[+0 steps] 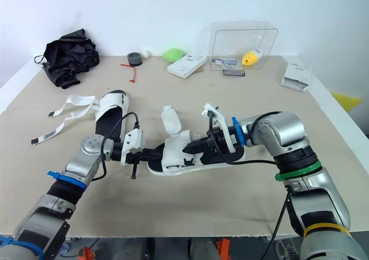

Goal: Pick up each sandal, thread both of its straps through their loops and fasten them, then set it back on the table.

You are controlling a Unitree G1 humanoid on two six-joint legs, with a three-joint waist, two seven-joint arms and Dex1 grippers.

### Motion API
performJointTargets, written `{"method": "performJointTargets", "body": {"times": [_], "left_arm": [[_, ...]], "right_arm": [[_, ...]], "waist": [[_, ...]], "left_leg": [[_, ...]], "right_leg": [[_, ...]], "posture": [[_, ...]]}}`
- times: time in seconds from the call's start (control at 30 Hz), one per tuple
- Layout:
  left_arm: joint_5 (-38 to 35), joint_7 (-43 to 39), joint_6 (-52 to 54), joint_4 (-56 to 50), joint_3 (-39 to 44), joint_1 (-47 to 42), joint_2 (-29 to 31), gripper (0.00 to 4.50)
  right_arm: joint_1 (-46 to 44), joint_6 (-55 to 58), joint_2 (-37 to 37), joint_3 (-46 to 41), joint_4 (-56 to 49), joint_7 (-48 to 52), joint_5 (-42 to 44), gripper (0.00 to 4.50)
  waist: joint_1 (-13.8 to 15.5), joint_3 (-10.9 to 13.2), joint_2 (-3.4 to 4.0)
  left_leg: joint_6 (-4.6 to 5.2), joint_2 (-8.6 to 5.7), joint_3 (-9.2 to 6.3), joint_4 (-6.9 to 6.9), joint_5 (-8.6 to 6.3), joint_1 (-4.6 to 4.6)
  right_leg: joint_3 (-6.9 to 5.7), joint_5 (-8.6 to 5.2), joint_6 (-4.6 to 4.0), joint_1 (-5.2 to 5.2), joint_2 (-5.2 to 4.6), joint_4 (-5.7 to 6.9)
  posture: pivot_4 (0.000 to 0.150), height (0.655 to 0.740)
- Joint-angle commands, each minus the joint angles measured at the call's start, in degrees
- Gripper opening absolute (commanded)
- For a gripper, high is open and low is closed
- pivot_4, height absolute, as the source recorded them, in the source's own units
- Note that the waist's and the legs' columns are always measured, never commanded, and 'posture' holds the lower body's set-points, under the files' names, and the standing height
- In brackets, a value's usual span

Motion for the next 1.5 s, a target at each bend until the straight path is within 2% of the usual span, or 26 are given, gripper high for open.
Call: {"method": "performJointTargets", "body": {"times": [0.03, 0.33, 0.47, 0.93, 1.5], "left_arm": [[4.06, -0.63, 3.26, 3.87, -4.39, 4.1, 0.89, 0.0], [4.11, -0.64, 3.4, 3.58, -4.6, 4.13, 0.74, 0.0], [4.11, -0.59, 3.55, 3.28, -4.69, 4.32, 0.71, 0.0], [3.86, -0.26, 4.47, 1.89, -4.58, 5.29, 0.91, 0.0], [3.76, 0.01, 4.7, 1.73, -4.47, 5.52, 0.85, 0.0]], "right_arm": [[0.7, 0.06, 0.05, -0.88, -1.99, 1.42, 1.28, 0.09], [1.66, -1.82, 0.16, -0.14, -2.45, 0.91, -0.11, 0.09], [1.57, -5.22, 0.34, 1.44, -2.16, 0.3, -3.33, 0.09], [-0.39, -10.48, -1.32, 2.51, -1.34, 6.06, -6.39, 0.09], [-2.35, -9.25, 1.03, 1.98, -0.72, 6.1, -6.8, 0.09]], "waist": [[0.0, 0.0, 0.0], [0.0, 0.0, 0.0], [0.0, 0.0, 0.0], [0.02, 0.0, 0.0], [0.02, 0.0, 0.0]], "left_leg": [[0.0, 0.0, 0.0, 0.0, 0.0, 0.0], [0.0, 0.0, 0.0, 0.0, 0.0, 0.0], [0.0, 0.0, 0.01, 0.0, 0.0, 0.0], [-0.01, -0.02, 0.01, 0.0, -0.04, 0.0], [-0.01, -0.02, 0.0, 0.01, -0.06, 0.01]], "right_leg": [[0.0, 0.0, 0.0, 0.0, 0.0, 0.0], [0.0, -0.01, -0.01, 0.0, 0.0, 0.0], [0.0, -0.01, -0.01, 0.0, 0.0, 0.0], [0.01, -0.02, -0.03, 0.0, -0.02, 0.0], [0.01, 0.0, -0.09, 0.01, -0.02, 0.0]], "posture": [[0.15, 0.74], [0.15, 0.74], [0.15, 0.74], [0.15, 0.74], [0.15, 0.74]]}}
